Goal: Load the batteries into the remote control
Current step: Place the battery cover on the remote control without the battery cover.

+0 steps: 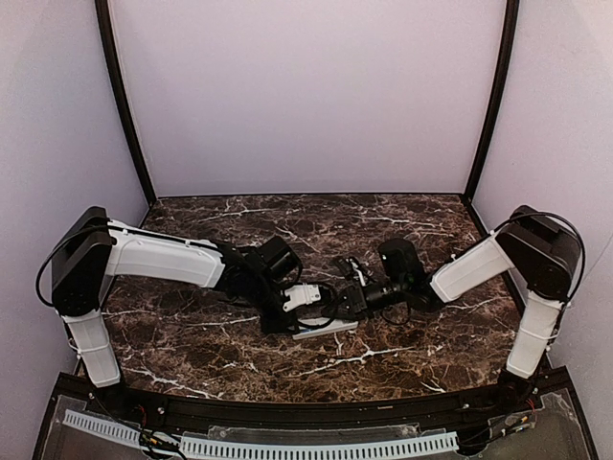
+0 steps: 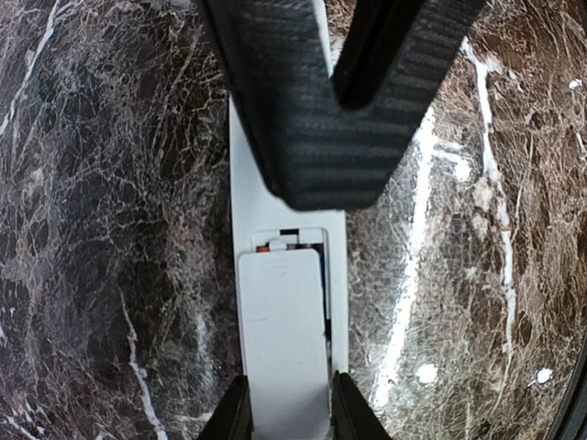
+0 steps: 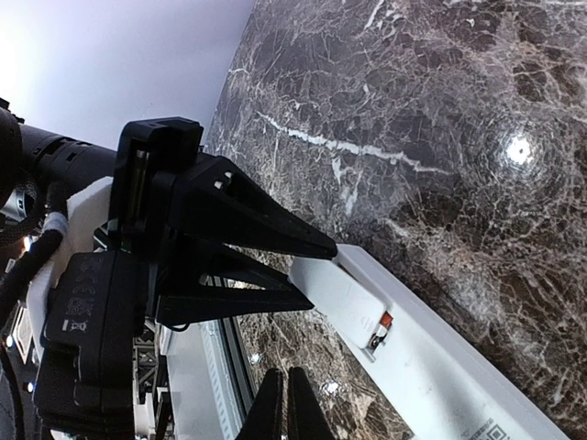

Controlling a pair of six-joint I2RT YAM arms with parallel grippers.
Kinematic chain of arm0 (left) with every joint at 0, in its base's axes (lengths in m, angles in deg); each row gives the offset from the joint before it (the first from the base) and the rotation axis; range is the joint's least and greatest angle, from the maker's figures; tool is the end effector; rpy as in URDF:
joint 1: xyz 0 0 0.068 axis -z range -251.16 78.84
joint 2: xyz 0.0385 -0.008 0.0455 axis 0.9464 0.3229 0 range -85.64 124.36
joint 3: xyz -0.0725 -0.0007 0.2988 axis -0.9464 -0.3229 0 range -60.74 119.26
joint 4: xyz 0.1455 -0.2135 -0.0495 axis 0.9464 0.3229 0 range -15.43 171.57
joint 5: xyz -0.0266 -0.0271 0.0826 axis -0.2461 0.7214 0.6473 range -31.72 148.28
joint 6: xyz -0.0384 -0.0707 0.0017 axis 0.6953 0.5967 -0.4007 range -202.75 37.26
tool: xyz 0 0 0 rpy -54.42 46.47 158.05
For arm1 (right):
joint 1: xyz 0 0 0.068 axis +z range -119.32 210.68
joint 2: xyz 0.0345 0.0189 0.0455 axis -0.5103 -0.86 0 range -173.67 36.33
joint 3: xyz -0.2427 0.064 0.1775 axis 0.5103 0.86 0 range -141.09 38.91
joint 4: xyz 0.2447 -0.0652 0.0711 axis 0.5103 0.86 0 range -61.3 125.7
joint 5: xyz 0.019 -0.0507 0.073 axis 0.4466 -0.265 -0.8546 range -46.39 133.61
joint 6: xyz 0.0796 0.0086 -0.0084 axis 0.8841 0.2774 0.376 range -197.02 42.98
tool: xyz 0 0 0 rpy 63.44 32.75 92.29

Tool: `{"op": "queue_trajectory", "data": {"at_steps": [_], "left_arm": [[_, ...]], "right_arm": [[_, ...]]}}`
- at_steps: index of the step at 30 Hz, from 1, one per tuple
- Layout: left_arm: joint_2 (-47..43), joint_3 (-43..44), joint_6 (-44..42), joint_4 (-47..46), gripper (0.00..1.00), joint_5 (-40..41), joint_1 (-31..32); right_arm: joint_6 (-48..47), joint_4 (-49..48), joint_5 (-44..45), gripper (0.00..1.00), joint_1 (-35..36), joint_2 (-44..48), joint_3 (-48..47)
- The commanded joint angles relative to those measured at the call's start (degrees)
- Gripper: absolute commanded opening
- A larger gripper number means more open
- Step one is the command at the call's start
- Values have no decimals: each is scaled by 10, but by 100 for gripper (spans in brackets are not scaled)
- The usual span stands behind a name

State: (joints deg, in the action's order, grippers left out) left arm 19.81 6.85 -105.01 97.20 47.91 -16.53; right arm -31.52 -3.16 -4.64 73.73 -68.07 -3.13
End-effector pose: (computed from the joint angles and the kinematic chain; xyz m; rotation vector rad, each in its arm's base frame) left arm 0.2221 -0.3348 0.1743 1.7069 2.0473 -0.4280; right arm 0.2320 0.2876 0.1520 -0.5569 2.3871 1.7091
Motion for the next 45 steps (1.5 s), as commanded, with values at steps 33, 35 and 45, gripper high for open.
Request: {"op": "queue_trajectory", "data": {"at_steps": [33, 35, 45], "left_arm": [[26, 43, 1, 53, 29, -7, 12], [29, 44, 0, 53, 31, -7, 12], [37, 48, -1, 51, 34, -6, 13]], "right_arm": [[-4, 19, -15, 0, 9, -41, -46], [-3, 18, -16, 0, 9, -41, -46], [-3, 18, -13, 0, 9, -40, -45]]}}
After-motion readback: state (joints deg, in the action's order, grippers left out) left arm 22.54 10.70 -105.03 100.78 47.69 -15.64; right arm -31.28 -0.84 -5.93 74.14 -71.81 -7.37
